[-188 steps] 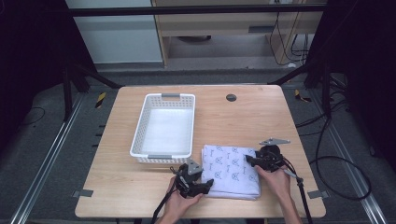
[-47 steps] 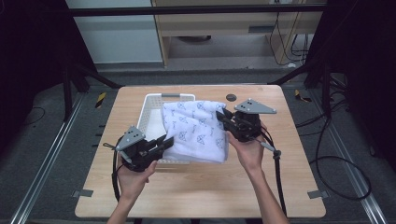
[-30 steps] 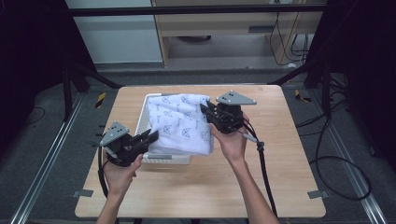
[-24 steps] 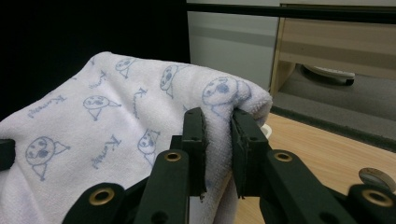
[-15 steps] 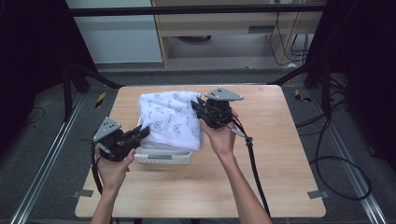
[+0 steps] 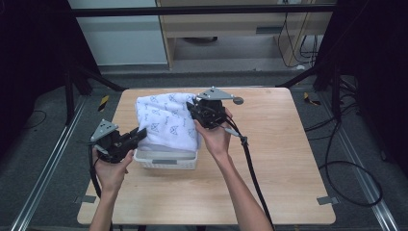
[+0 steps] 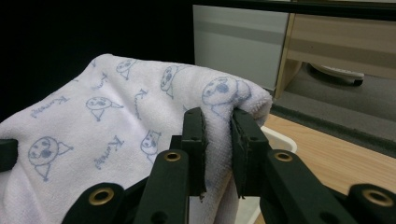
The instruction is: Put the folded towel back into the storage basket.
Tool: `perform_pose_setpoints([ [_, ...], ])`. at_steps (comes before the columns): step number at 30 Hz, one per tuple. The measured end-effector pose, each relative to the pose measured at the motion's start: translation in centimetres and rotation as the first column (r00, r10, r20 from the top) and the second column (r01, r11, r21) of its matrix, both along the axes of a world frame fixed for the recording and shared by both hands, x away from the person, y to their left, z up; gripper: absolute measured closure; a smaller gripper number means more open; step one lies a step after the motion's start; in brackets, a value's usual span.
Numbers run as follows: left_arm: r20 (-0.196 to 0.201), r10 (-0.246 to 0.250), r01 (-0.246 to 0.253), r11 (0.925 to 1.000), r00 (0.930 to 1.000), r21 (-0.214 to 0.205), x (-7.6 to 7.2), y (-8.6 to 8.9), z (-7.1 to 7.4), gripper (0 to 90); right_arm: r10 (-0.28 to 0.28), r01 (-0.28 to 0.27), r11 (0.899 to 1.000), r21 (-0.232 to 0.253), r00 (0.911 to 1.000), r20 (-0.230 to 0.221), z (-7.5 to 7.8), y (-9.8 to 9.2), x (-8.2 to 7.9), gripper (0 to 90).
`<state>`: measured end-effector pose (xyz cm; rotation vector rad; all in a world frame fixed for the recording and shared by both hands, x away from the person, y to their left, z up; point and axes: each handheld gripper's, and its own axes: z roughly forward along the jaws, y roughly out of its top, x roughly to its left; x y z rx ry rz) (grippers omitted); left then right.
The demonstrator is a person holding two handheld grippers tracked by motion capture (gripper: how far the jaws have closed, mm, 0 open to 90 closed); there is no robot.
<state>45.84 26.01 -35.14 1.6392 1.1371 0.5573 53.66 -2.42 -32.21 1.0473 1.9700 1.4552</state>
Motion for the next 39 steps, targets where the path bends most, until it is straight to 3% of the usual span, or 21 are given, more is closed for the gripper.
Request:
perform_pose_setpoints([
  [10, -0.017, 0.036, -0.036, 0.9992, 0.9992, 0.018, 1.1, 1.0, -1.0, 76.3, 0.005, -0.005, 1.0, -0.013, 1.0, -0.002, -1.1, 1.7, 1.3, 77.2],
  [13, -0.031, 0.042, -0.041, 0.9989, 0.9987, 0.021, 1.5, 1.2, -1.5, 76.3, 0.001, -0.002, 1.0, -0.028, 0.9998, -0.022, -1.8, 2.2, 1.8, 77.2],
  [29, -0.082, 0.058, -0.053, 0.9965, 0.9949, 0.064, 3.1, 1.1, -3.6, 76.3, -0.014, 0.01, 0.997, -0.079, 0.9985, -0.052, -4.0, 3.2, 3.3, 77.0],
  [39, -0.108, 0.055, -0.046, 0.9955, 0.9926, 0.083, 3.7, 0.8, -4.7, 76.4, -0.026, 0.017, 0.995, -0.1, 0.9953, -0.093, -5.5, 3.3, 4.1, 76.8],
])
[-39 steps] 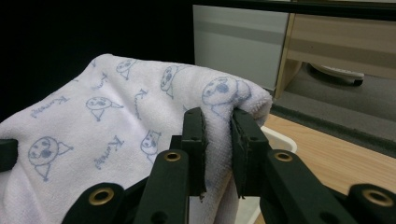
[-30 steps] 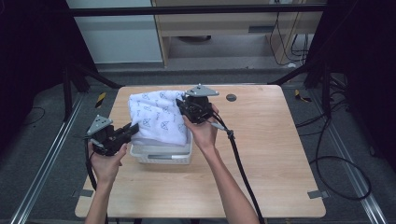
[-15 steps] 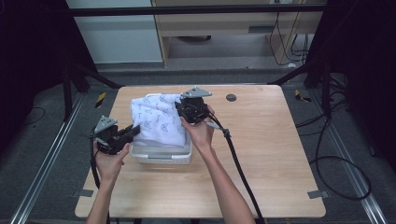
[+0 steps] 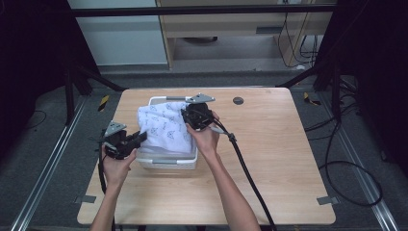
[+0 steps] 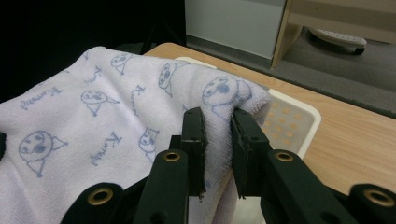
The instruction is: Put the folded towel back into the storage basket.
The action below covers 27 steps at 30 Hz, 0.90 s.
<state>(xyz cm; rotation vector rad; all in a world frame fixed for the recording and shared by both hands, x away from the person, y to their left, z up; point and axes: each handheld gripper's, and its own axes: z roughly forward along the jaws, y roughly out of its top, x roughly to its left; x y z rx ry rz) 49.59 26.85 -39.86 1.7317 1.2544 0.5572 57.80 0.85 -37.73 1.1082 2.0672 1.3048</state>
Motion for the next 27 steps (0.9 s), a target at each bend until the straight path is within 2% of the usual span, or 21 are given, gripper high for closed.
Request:
perform_pose_setpoints([
  [15, -0.041, -0.006, 0.008, 0.9993, 0.9991, 0.037, 0.8, -0.6, -1.4, 76.3, -0.02, 0.019, 0.999, -0.03, 0.999, -0.041, -2.0, 0.1, 0.8, 76.5],
  [27, -0.065, -0.013, 0.018, 0.9974, 0.9978, 0.069, 1.3, -1.2, -2.5, 76.3, -0.039, 0.037, 0.999, -0.026, 0.9966, -0.073, -3.7, -0.3, 1.1, 76.4],
])
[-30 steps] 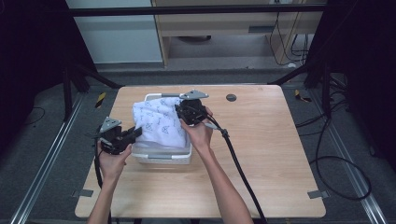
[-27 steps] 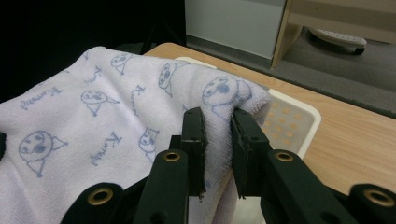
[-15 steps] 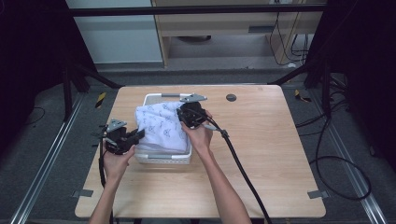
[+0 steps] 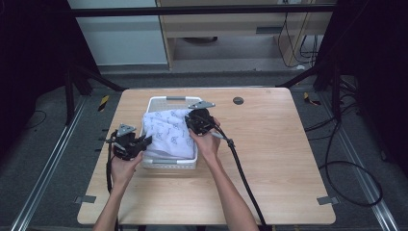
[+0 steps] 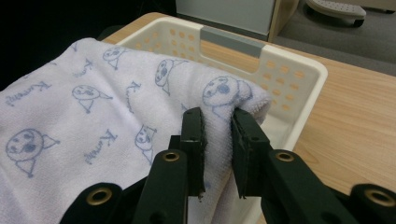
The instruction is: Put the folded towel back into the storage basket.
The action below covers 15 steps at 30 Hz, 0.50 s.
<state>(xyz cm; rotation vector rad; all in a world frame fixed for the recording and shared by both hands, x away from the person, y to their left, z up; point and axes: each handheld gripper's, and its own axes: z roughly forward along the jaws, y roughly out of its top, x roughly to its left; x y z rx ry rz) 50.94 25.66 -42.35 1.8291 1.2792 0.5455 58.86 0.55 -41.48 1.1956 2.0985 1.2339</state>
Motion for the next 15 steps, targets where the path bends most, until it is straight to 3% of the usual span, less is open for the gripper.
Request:
perform_pose_setpoints([
  [15, -0.041, 0.002, -0.001, 0.9996, 0.9992, 0.027, 0.5, -0.4, -0.9, 74.7, -0.019, 0.018, 0.997, -0.069, 0.9997, -0.012, -1.4, 0.4, 0.4, 73.5],
])
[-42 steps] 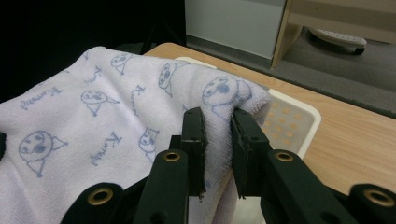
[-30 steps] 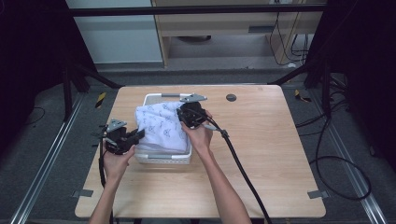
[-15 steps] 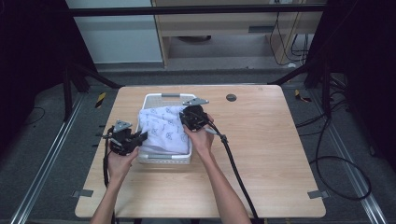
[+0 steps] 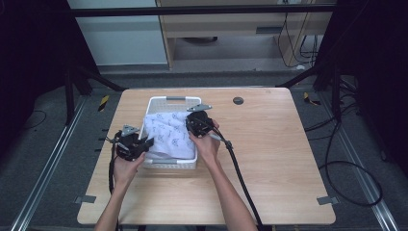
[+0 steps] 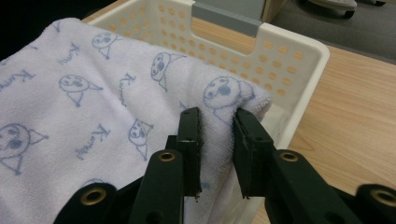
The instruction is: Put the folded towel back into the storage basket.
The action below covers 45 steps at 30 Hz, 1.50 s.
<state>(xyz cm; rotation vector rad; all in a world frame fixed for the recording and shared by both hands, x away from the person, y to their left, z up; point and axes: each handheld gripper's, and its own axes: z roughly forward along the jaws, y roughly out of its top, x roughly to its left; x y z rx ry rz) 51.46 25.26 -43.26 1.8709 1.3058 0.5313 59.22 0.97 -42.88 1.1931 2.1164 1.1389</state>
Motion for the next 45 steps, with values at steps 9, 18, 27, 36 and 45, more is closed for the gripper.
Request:
perform_pose_setpoints([
  [9, 0.017, 0.017, -0.016, 0.9998, 0.9997, -0.014, -0.2, 0.3, 0.4, 72.1, 0.02, -0.02, 1.0, -0.008, 0.9997, -0.01, -0.1, -0.5, 0.1, 65.5],
  [18, 0.055, 0.008, -0.005, 0.9985, 0.9985, -0.054, -0.9, 0.8, 1.7, 70.1, 0.035, -0.036, 0.999, 0.008, 0.999, 0.027, 1.0, -1.2, -0.6, 60.7],
  [27, 0.096, -0.03, 0.038, 0.9954, 0.995, -0.088, -1.9, 0.6, 2.8, 63.5, 0.05, -0.052, 0.997, 0.054, 0.9977, 0.046, 2.6, -3.3, -1.8, 51.6],
  [36, 0.142, -0.051, 0.063, 0.9947, 0.9886, -0.081, -2.9, 0.4, 3.3, 53.8, 0.052, -0.058, 0.994, 0.096, 0.9962, 0.07, 3.8, -6.9, -3.9, 39.3],
  [45, 0.181, -0.064, 0.074, 0.9961, 0.9815, -0.049, -4.1, 0.3, 3.1, 45.3, 0.044, -0.055, 0.992, 0.111, 0.9946, 0.094, 4.0, -10.6, -6.6, 24.3],
])
